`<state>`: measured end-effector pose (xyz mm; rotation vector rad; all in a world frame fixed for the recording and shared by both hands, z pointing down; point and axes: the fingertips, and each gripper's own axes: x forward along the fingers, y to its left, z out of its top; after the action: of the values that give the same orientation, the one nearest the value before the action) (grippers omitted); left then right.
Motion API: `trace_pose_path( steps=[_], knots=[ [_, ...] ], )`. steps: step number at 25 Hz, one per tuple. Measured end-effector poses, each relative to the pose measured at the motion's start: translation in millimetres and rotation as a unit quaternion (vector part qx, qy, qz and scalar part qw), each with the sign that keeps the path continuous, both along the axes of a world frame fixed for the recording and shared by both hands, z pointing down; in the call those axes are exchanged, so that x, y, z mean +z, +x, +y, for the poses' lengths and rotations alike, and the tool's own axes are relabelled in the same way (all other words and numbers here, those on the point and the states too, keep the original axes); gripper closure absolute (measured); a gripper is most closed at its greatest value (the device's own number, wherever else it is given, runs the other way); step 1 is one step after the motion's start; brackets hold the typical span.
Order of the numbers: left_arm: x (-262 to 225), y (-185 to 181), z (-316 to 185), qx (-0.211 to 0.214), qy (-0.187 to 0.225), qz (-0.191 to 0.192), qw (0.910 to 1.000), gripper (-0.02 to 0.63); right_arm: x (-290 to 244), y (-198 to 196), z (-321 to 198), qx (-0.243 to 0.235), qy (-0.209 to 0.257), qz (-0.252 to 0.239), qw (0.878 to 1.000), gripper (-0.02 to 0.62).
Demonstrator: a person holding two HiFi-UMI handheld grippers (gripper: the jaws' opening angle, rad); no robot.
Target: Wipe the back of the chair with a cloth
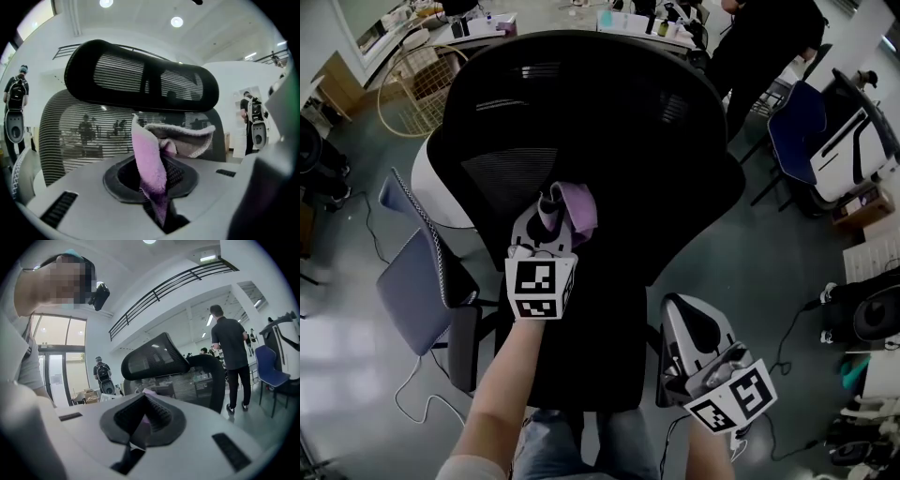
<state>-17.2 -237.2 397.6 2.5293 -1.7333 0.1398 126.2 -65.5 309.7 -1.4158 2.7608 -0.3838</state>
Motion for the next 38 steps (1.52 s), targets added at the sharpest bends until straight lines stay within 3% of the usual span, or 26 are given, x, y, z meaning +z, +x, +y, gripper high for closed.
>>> trace_pose_path(
  steps=[12,21,29,38],
  knots=[
    [5,-126,-1,-0.098,0.000,-0.032,0.9947,0.529,7,-48,3,-0.034,-0.001,0.006,0.999,0.588],
    [9,-186,3,-0.160,-0.009,-0.047,0.9859,0.529,10,-59,2,-0.047,-0.006,0.007,0.999,0.588],
    [17,-182,5,-0.174,0.004,-0.047,0.9836,0.531,18,-73,2,-0.062,-0.016,0.006,0.998,0.588],
    [51,-180,12,-0.160,-0.022,-0.042,0.9860,0.531,22,-74,-6,-0.057,-0.017,0.004,0.998,0.588]
  ],
)
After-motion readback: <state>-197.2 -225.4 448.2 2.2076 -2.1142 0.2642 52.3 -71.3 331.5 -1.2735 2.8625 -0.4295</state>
